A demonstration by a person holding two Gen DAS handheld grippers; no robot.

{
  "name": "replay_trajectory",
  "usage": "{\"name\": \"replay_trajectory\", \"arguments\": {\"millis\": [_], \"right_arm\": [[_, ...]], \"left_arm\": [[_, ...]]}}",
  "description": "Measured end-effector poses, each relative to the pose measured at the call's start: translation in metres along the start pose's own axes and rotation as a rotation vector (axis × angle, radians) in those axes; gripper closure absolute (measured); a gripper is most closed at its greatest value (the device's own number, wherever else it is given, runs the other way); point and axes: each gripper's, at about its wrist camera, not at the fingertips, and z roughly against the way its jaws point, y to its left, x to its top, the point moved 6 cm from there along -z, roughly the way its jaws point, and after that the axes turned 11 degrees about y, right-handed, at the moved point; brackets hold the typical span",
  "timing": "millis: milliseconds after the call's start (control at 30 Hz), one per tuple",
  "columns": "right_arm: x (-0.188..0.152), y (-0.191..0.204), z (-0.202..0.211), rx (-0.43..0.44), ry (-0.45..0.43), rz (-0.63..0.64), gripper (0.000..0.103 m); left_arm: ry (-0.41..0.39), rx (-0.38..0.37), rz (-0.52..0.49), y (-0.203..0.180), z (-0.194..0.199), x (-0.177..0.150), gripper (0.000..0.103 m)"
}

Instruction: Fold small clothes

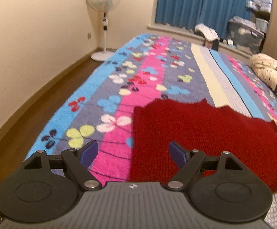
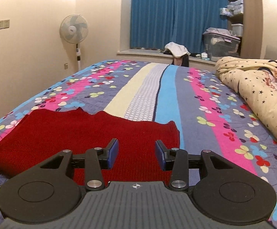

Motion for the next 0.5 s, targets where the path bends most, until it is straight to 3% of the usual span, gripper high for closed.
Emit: {"name": "replay_trajectory", "arguments": {"millis": [133, 300, 367, 433, 500], "right_arm": [[0.002, 0.014, -0.001, 0.017, -0.008, -0.033, 0.059], [0.005, 0.054, 0.005, 0.094, -0.039, 0.036, 0.059], [0.005, 0.070, 0.009, 0.156, -0.049, 0.038, 0.073], [0.003, 0.082, 0.009, 0.199, -0.051, 0.039, 0.097], [0.000, 0.096, 0.008, 0.215, -0.056, 0.062, 0.098]], "left_arm": [[-0.074, -0.014, -0.005, 0.006, 0.028, -0.001, 0.017], [-0.050, -0.023, 0.019, 0.015, 0.037, -0.010, 0.017], [-0.031, -0.022, 0.022, 0.018, 0.033, -0.011, 0.017], [-0.013, -0.006, 0.027, 0.023, 0.028, -0.012, 0.017], [-0.001, -0.004, 0.043, 0.027, 0.026, -0.013, 0.017]]}}
